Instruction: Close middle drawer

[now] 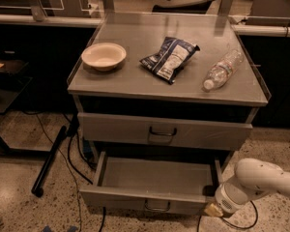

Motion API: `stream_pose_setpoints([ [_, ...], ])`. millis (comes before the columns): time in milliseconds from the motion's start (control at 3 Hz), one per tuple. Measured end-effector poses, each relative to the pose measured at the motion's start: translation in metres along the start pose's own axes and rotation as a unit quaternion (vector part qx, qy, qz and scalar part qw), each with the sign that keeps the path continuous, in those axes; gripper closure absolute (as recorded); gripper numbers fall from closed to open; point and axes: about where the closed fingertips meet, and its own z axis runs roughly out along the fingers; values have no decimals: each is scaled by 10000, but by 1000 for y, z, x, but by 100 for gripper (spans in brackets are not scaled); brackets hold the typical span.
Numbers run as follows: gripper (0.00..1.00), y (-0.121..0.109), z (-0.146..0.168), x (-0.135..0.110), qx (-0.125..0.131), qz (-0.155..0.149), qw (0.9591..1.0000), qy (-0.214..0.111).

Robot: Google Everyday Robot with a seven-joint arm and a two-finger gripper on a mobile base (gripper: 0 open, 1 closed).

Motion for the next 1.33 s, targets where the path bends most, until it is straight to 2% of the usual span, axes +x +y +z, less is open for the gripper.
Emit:
stream_pose_setpoints([
  [333, 100, 2, 1, 2, -78, 25, 10000, -29],
  [667, 100, 12, 21, 24, -117, 136, 9998, 92],
  [1000, 100, 12, 42, 36, -51, 243, 9997, 87],
  [1333, 100, 5, 48, 26, 148, 132, 9998, 16],
])
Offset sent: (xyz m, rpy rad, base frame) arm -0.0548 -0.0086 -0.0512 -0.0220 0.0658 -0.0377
